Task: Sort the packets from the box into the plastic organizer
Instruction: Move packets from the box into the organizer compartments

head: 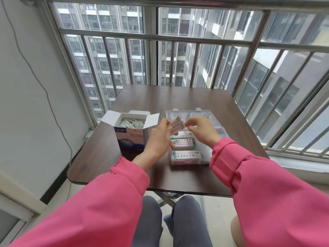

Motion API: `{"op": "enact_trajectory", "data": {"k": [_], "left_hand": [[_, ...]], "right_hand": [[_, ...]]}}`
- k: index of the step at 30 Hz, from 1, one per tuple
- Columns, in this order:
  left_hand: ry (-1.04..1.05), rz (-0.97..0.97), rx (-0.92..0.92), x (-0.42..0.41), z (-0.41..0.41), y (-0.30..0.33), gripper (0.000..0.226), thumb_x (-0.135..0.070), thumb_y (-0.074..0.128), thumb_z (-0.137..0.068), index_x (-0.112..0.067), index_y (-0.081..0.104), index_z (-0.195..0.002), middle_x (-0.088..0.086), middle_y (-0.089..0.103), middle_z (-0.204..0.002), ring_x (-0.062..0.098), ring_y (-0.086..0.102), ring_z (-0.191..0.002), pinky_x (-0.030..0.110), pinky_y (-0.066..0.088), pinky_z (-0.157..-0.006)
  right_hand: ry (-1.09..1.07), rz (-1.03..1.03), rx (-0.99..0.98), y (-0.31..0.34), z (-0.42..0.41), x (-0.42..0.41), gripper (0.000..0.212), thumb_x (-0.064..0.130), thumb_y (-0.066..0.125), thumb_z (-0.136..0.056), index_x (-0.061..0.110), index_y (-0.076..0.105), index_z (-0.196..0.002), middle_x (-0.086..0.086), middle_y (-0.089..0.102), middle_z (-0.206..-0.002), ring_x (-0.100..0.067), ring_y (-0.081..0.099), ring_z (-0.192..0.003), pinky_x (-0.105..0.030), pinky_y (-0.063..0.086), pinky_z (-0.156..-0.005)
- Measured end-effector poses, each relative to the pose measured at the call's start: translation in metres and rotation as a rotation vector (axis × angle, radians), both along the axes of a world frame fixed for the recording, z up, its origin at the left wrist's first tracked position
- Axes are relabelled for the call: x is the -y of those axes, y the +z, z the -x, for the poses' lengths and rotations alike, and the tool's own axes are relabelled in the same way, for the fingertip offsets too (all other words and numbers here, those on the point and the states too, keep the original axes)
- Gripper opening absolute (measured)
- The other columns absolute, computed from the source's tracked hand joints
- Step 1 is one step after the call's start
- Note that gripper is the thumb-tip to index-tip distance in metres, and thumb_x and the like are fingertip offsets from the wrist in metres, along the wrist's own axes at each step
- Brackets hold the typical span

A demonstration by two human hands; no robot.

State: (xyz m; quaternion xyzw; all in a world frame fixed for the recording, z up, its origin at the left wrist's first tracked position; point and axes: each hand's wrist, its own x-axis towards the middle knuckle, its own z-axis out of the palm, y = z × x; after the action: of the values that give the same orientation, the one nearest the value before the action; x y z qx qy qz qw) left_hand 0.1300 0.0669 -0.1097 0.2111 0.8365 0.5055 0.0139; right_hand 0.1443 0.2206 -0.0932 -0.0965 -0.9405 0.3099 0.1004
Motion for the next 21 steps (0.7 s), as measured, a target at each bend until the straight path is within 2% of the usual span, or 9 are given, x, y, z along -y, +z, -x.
{"op": "enact_trajectory", "data": {"k": [1, 3, 5, 8, 11, 14, 17, 21], "left_hand": [[-0.016, -0.05, 0.043, 0.0, 0.0, 0.0, 0.009, -0.01, 0.037, -0.099, -0.01, 0.046, -0.098, 0.007, 0.066, -0.091, 0.013, 0.058, -0.041, 0.018, 0.045, -0.042], [-0.077, -0.21, 0.187, -0.001, -0.002, 0.003, 0.007, -0.007, 0.04, -0.099, -0.011, 0.045, -0.095, 0.008, 0.067, -0.091, 0.008, 0.057, -0.04, 0.02, 0.047, -0.044], [-0.151, -0.394, 0.361, -0.004, -0.005, 0.008, 0.009, -0.005, 0.045, -0.097, -0.013, 0.047, -0.094, 0.007, 0.063, -0.08, 0.006, 0.057, -0.041, 0.017, 0.047, -0.044], [-0.181, -0.534, 0.521, -0.005, -0.013, 0.014, 0.007, -0.008, 0.046, -0.098, -0.01, 0.052, -0.098, 0.009, 0.06, -0.075, 0.006, 0.06, -0.045, 0.015, 0.048, -0.045], [-0.17, -0.559, 0.583, -0.004, -0.015, 0.015, 0.02, -0.014, 0.04, -0.101, -0.011, 0.058, -0.092, 0.009, 0.063, -0.077, 0.009, 0.064, -0.049, 0.016, 0.052, -0.047], [-0.153, -0.527, 0.559, -0.004, -0.016, 0.016, 0.021, -0.012, 0.038, -0.101, -0.01, 0.057, -0.093, 0.011, 0.064, -0.081, 0.012, 0.066, -0.051, 0.016, 0.054, -0.049], [-0.113, -0.513, 0.504, -0.005, -0.014, 0.015, 0.012, -0.006, 0.041, -0.099, -0.005, 0.054, -0.1, 0.011, 0.064, -0.083, 0.012, 0.066, -0.05, 0.017, 0.054, -0.05], [-0.065, -0.488, 0.453, -0.007, -0.012, 0.014, 0.005, 0.0, 0.049, -0.094, -0.003, 0.053, -0.097, 0.011, 0.062, -0.083, 0.013, 0.065, -0.049, 0.018, 0.053, -0.048]], "right_hand": [[-0.034, 0.153, -0.045, 0.004, -0.005, 0.001, 0.028, -0.003, 0.047, -0.087, 0.007, 0.069, -0.102, -0.008, 0.069, -0.101, -0.018, 0.062, -0.099, -0.024, 0.043, -0.085], [-0.043, 0.521, -0.085, 0.012, -0.018, 0.003, 0.027, -0.004, 0.048, -0.086, 0.009, 0.065, -0.102, -0.006, 0.067, -0.089, -0.015, 0.063, -0.085, -0.023, 0.047, -0.072], [0.006, 0.698, -0.038, 0.016, -0.027, 0.007, 0.016, -0.001, 0.056, -0.086, 0.01, 0.062, -0.097, -0.005, 0.064, -0.078, -0.008, 0.062, -0.066, -0.02, 0.047, -0.061], [0.014, 0.661, -0.065, 0.018, -0.037, 0.01, 0.006, 0.001, 0.066, -0.083, 0.004, 0.064, -0.088, -0.005, 0.062, -0.067, 0.002, 0.056, -0.047, -0.015, 0.044, -0.051], [-0.023, 0.602, -0.131, 0.021, -0.042, 0.01, 0.008, -0.001, 0.07, -0.078, 0.0, 0.067, -0.086, 0.004, 0.064, -0.056, 0.004, 0.053, -0.043, -0.009, 0.038, -0.044], [-0.025, 0.617, -0.154, 0.021, -0.044, 0.01, 0.009, -0.005, 0.069, -0.078, -0.003, 0.067, -0.086, 0.012, 0.062, -0.046, 0.004, 0.054, -0.042, -0.006, 0.037, -0.044], [-0.057, 0.626, -0.144, 0.019, -0.043, 0.007, 0.014, -0.004, 0.068, -0.079, -0.001, 0.066, -0.092, 0.007, 0.064, -0.052, 0.003, 0.056, -0.043, -0.007, 0.039, -0.044], [-0.066, 0.626, -0.091, 0.016, -0.04, 0.004, 0.021, -0.002, 0.068, -0.08, 0.009, 0.063, -0.098, -0.004, 0.063, -0.067, 0.003, 0.056, -0.044, -0.009, 0.041, -0.044]]}}
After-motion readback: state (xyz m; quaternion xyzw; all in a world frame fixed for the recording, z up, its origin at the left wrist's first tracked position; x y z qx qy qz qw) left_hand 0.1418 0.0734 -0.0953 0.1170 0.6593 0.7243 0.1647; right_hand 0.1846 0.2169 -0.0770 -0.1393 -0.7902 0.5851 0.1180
